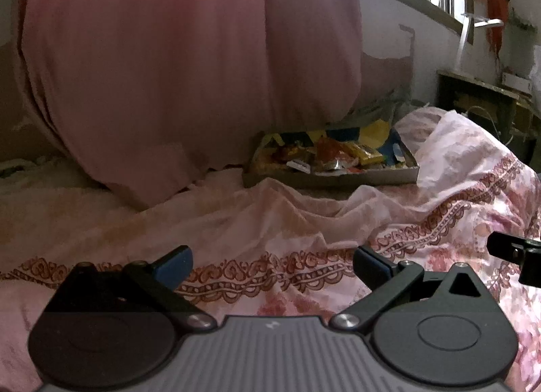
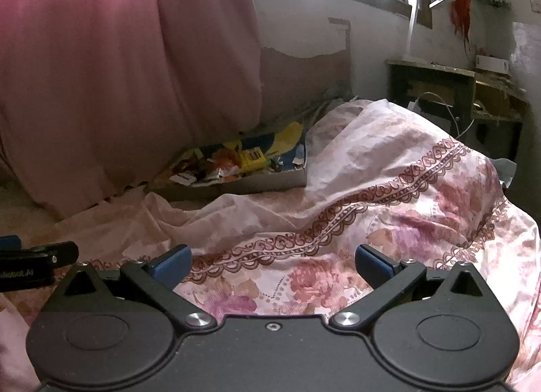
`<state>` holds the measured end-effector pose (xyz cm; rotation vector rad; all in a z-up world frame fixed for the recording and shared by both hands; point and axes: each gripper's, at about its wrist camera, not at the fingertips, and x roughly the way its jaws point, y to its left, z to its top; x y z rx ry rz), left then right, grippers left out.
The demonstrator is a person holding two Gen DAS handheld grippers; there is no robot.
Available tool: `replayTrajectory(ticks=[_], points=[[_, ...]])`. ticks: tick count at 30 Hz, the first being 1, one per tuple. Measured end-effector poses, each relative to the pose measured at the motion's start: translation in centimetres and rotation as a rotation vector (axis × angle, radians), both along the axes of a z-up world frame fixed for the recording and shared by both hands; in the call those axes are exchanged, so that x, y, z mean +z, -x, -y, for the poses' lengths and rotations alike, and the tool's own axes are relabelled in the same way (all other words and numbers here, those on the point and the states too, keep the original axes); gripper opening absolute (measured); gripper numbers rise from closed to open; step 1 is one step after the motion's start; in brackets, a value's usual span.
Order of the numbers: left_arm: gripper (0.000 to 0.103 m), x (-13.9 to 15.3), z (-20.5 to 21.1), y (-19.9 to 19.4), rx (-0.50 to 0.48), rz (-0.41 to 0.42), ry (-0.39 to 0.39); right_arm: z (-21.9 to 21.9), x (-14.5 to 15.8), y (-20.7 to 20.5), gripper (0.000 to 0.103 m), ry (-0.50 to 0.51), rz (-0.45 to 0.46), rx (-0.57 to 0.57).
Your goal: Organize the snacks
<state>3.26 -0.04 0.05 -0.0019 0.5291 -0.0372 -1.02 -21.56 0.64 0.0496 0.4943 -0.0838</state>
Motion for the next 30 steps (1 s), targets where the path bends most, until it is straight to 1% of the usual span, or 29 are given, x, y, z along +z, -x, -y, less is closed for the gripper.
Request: replayTrajectory(ticks=[9, 17, 30], points=[[0.103, -0.42, 0.24, -0.16, -0.003, -0.032, -0.024, 0.11, -0.39, -0.09, 0.102, 0.004, -0.021, -0.003], [0.103, -0.53, 0.36, -0.39, -0.005, -0.039, -0.034, 0.57, -0.56, -0.29, 0.102, -0.026, -0.040, -0.011], [0.103, -0.61, 0.37, -0.54, -0.004, -0.045, -0.036, 0.52, -0.90, -0.47, 0.102, -0.018, -0.059, -0.002]])
